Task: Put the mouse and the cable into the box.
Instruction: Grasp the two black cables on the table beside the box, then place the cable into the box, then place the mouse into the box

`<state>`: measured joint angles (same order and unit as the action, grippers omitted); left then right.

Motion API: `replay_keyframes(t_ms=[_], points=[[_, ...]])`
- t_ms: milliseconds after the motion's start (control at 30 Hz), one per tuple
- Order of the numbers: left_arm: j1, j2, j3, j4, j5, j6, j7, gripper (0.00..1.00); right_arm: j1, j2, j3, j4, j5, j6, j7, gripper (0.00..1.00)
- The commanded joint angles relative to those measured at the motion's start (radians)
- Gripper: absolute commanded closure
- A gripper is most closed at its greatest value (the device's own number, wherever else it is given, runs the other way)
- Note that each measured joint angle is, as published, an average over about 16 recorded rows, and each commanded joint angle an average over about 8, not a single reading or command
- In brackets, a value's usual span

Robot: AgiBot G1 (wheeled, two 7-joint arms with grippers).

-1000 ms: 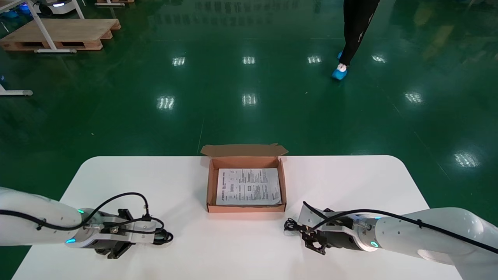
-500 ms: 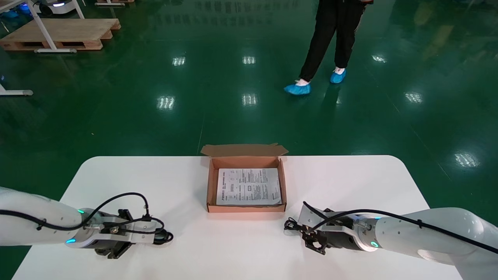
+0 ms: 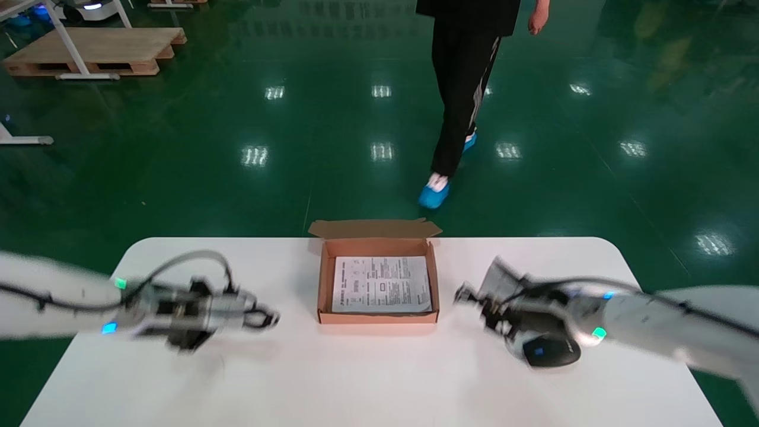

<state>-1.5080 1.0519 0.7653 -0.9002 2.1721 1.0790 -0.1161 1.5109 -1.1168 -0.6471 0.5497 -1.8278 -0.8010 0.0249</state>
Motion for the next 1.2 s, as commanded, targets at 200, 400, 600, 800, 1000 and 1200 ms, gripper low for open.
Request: replay_keyframes(t_ms=[200,400,600,800,1000,1200], points=[[-0.082,0.097,-0.049,0.071,-0.128,-0.054,0.118,1.00,0.139,0.056,0.051,0.015,0.006,0.078,0.019,1.00],[-0.111,0.224,-0.073,0.201,-0.203,-0.139,0.220,1.00,0.235,0.063,0.070,0.006,0.012,0.091,0.021,1.00],[-0.124,0.267,-0.087,0.254,-0.235,-0.160,0.238,1.00,0.256,0.065,0.073,0.000,0.015,0.088,0.018,1.00],[-0.116,0.249,-0.079,0.236,-0.218,-0.155,0.232,1.00,0.244,0.063,0.070,0.000,0.013,0.086,0.017,1.00],[-0.057,0.287,-0.044,0.248,-0.151,-0.309,0.225,1.00,0.244,0.063,0.070,0.001,0.013,0.086,0.018,1.00],[0.047,0.321,0.082,0.215,-0.103,-0.618,0.221,1.00,0.244,0.063,0.070,0.001,0.013,0.086,0.018,1.00]])
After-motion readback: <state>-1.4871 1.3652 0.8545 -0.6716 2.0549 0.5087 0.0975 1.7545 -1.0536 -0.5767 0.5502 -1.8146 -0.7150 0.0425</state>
